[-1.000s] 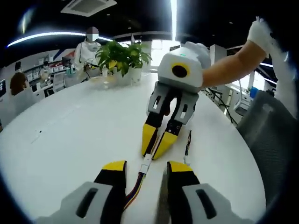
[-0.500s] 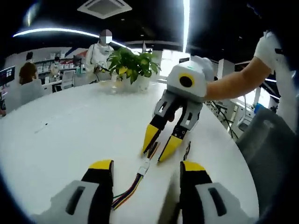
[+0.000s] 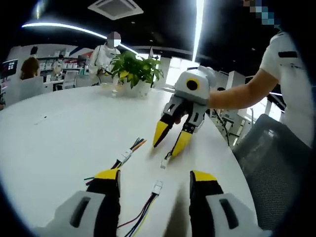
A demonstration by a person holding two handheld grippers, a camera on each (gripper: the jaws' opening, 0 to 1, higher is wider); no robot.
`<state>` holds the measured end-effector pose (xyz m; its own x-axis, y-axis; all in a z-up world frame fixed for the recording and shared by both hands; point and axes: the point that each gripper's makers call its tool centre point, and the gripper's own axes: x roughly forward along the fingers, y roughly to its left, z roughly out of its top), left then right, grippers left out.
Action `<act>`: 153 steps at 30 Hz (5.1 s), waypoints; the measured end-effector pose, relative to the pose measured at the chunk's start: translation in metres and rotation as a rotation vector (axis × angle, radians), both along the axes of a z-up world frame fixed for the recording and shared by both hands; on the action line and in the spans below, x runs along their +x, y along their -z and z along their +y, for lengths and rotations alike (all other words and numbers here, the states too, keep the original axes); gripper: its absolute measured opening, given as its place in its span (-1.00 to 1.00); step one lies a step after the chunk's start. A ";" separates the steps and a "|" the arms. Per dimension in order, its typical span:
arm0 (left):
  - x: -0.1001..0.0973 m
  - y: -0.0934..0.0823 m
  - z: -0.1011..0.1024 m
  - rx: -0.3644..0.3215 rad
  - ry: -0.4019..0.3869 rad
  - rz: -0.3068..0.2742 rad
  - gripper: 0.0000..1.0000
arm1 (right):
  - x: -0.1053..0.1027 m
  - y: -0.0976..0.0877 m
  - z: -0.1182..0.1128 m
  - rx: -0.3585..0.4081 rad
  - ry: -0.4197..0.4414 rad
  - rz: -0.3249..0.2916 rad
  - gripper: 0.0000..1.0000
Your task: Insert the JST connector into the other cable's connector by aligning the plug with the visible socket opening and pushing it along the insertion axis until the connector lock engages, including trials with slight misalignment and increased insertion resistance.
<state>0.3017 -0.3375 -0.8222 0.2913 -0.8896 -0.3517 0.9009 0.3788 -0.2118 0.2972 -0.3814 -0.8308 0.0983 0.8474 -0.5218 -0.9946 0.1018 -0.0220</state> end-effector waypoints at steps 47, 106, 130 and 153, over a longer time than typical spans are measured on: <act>-0.014 0.012 -0.007 0.016 0.034 0.059 -0.28 | -0.008 0.006 0.003 0.084 0.047 0.008 -0.45; -0.016 0.021 0.000 0.183 0.138 -0.098 -1.00 | -0.017 0.012 0.008 0.084 0.033 -0.025 -0.95; -0.019 -0.011 -0.003 0.166 0.168 -0.146 -1.00 | -0.017 -0.016 0.022 0.134 0.038 -0.068 -0.95; -0.017 -0.016 -0.002 0.147 0.158 -0.147 -1.00 | -0.016 -0.022 0.026 0.127 0.026 -0.093 -0.95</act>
<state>0.2843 -0.3398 -0.8067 0.2099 -0.8706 -0.4449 0.9685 0.2474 -0.0272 0.2811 -0.3550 -0.8089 0.1637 0.9026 -0.3981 -0.9859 0.1351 -0.0992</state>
